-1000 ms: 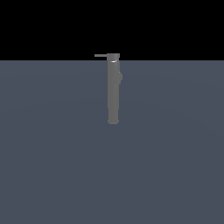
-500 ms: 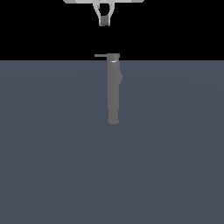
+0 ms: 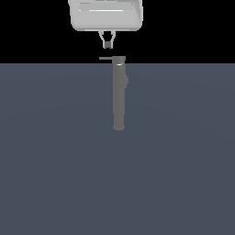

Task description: Turn on the faucet by rotating a designated handle.

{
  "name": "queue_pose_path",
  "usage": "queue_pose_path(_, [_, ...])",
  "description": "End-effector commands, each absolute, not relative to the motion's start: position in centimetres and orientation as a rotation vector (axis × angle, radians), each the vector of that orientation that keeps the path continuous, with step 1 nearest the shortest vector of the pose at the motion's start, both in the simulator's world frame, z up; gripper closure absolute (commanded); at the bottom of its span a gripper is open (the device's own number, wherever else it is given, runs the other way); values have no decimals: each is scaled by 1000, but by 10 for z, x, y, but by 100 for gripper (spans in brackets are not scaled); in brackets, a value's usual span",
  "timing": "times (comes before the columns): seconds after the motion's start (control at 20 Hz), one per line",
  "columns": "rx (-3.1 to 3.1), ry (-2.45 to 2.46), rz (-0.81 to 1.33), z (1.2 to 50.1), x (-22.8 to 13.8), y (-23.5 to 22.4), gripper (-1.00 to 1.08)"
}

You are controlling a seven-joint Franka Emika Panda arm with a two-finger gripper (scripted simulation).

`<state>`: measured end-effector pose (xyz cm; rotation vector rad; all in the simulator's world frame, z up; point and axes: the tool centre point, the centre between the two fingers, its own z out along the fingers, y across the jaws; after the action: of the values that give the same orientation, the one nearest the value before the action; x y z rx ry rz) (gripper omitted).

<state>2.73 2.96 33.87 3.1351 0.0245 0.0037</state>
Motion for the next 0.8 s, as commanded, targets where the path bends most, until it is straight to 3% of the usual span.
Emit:
queue_pose_path(0.0, [3137, 31, 4, 329, 46, 33, 108])
queue_pose_path(0.75, [3141, 53, 0, 302, 107, 43, 108])
